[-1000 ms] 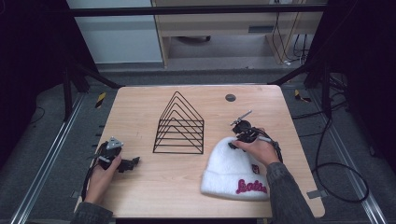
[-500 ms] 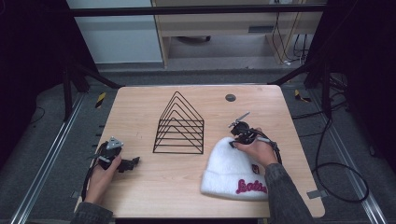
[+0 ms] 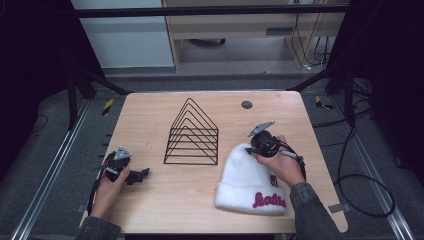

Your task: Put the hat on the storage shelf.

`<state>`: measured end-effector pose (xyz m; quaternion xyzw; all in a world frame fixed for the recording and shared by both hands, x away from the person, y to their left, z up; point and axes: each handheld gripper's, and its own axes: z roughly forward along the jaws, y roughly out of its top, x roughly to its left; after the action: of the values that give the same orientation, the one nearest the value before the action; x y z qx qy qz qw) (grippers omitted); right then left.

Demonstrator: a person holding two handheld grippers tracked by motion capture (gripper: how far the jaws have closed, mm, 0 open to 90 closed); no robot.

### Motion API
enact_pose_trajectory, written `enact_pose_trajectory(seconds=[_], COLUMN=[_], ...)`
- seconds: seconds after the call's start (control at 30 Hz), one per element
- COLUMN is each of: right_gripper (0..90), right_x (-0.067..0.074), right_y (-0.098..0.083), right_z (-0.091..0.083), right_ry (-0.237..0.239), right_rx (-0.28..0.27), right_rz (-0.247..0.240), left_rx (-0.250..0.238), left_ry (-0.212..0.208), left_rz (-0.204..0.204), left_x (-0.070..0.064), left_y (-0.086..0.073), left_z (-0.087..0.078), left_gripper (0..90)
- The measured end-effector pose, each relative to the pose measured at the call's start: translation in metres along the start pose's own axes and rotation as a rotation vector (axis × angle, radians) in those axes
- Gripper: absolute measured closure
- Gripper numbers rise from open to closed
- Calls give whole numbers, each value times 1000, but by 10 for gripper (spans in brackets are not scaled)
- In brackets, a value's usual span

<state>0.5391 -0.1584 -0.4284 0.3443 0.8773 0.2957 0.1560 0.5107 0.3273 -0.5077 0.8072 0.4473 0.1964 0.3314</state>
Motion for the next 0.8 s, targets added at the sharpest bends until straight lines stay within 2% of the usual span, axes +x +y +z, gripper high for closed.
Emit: enact_pose_trajectory(seconds=[0.27,0.33,0.4,0.47,0.53,0.63,0.8], right_gripper=[835,835,836,836,836,836,837], right_x=[22,26,31,35,40,45,45], right_y=[6,9,12,15,18,21,31], right_z=[-45,-57,-70,-83,-99,-117,-138], right_ry=[-3,2,5,11,24,25,-10], right_rx=[-130,-163,-194,-232,-281,-325,-377], right_rz=[-42,-53,-65,-74,-81,-102,-139], left_rx=[0,-6,-11,-42,-77,-112,-164], left_ry=[0,4,32,23,23,15,-10], left_rz=[1,20,33,29,40,52,96], left_x=[0,-2,-5,-8,-11,-14,-24], left_y=[0,0,2,6,12,19,34], left_z=[0,-1,-4,-8,-16,-26,-47], left_gripper=[0,7,29,30,26,30,36])
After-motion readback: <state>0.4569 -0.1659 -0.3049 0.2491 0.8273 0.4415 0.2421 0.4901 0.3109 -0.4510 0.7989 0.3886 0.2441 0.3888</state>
